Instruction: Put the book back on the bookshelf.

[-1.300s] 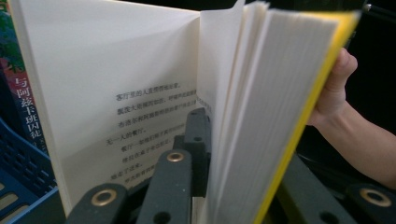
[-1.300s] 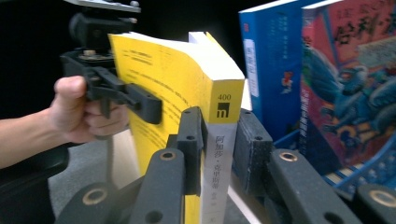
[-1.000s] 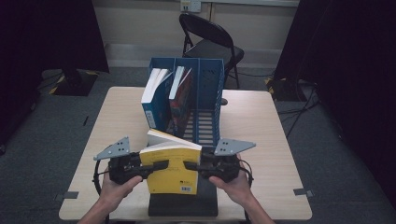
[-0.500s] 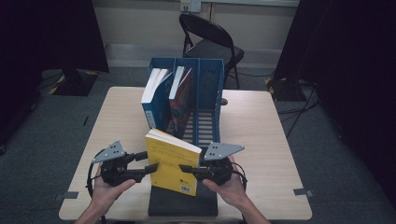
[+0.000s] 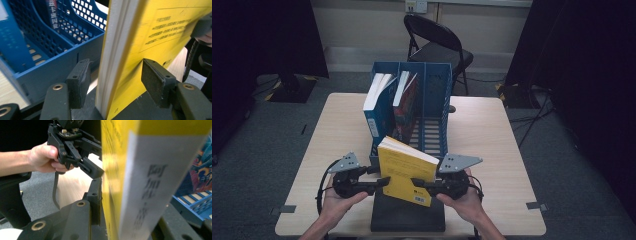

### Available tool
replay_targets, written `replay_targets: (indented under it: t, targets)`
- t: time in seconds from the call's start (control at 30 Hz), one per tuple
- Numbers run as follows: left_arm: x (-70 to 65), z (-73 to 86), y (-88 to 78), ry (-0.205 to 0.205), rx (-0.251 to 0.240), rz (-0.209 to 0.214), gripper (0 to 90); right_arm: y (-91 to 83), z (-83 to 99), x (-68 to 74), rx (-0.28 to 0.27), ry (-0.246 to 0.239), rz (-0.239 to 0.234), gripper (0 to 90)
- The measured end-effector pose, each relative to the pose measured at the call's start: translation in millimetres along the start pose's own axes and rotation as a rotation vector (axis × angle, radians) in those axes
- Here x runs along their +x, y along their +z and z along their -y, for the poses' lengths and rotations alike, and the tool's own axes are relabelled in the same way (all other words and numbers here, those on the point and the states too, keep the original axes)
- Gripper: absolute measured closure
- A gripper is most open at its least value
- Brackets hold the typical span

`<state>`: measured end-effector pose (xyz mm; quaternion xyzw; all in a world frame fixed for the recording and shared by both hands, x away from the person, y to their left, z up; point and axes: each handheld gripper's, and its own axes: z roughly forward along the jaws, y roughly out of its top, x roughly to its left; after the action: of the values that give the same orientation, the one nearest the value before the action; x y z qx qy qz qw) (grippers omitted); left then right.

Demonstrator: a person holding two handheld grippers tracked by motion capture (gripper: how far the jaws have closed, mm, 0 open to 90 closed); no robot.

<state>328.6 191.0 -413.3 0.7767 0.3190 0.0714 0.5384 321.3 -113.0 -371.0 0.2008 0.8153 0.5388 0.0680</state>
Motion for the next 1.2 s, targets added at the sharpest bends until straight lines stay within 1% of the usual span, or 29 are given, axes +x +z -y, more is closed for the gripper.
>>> replay_targets:
  t: [0.1, 0.17, 0.27, 0.33, 0.43, 0.5, 0.57, 0.6, 0.63, 0.67, 0.8, 0.87, 0.93, 0.97, 1.07, 1.1, 1.17, 1.2]
  targets:
    - [-3.1, 0.5, 6.1, 0.012, 0.012, 0.015, 38.8, 4.1, -0.3, 1.0, -0.013, 0.017, -0.001, 61.7]
    - [-5.1, 1.9, 9.4, 0.023, 0.027, 0.018, 37.2, 5.7, 0.1, -0.4, -0.024, 0.030, -0.018, 60.1]
    - [-7.9, 3.3, 14.4, 0.025, 0.041, 0.005, 34.1, 8.9, -0.3, -0.8, -0.040, 0.038, -0.025, 60.2]
    - [-10.2, 4.0, 14.4, 0.043, 0.042, -0.012, 34.7, 12.6, -0.6, 0.7, -0.052, 0.042, -0.015, 61.1]
    - [-11.2, 3.9, 12.6, 0.044, 0.049, -0.017, 36.0, 15.7, -1.0, 1.6, -0.074, 0.040, -0.010, 64.2]
    - [-10.9, 3.6, 12.3, 0.034, 0.050, -0.021, 37.0, 16.6, -1.4, 1.3, -0.082, 0.045, -0.005, 64.9]
    - [-11.2, 3.5, 12.7, 0.036, 0.051, -0.027, 36.8, 17.4, -1.7, 1.3, -0.089, 0.045, -0.001, 65.5]
    - [-11.8, 3.6, 13.7, 0.022, 0.044, -0.029, 36.8, 18.4, -2.2, 1.5, -0.097, 0.050, 0.005, 66.2]
    - [-12.9, 3.8, 14.6, 0.017, 0.042, -0.032, 33.0, 18.8, -3.1, 1.9, -0.091, 0.042, 0.023, 72.0]
    - [-13.5, 3.9, 14.8, 0.020, 0.041, -0.035, 32.9, 18.8, -3.0, 1.7, -0.090, 0.040, 0.020, 73.5]
    - [-11.0, 5.7, 13.6, 0.009, 0.033, -0.014, 32.8, 17.9, -3.0, 2.9, -0.083, 0.033, 0.022, 75.1]
    - [-8.5, 6.0, 12.8, -0.004, 0.059, -0.001, 33.0, 17.2, -3.1, 2.2, -0.079, 0.029, 0.019, 75.2]
    - [-6.5, 7.1, 10.3, -0.009, 0.065, -0.008, 32.3, 16.7, -3.0, 1.3, -0.078, 0.028, 0.015, 75.2]
    - [-5.0, 8.3, 8.1, -0.012, 0.059, -0.010, 32.3, 13.4, -2.7, -1.3, -0.072, 0.035, 0.019, 75.3]
    - [0.8, 11.0, 0.9, -0.030, 0.068, -0.033, 30.7, 9.3, -2.3, -4.0, -0.064, 0.043, 0.030, 75.3]
    - [2.3, 11.4, -1.5, -0.039, 0.077, -0.050, 27.9, 6.0, -1.1, -6.1, -0.062, 0.050, 0.033, 75.3]
    - [6.0, 12.0, -6.9, -0.064, 0.088, -0.060, 28.3, 4.1, -0.2, -7.1, -0.063, 0.054, 0.032, 75.3]
    - [7.8, 12.5, -9.4, -0.070, 0.090, -0.074, 27.7, 2.0, 0.6, -7.9, -0.061, 0.059, 0.033, 75.3]
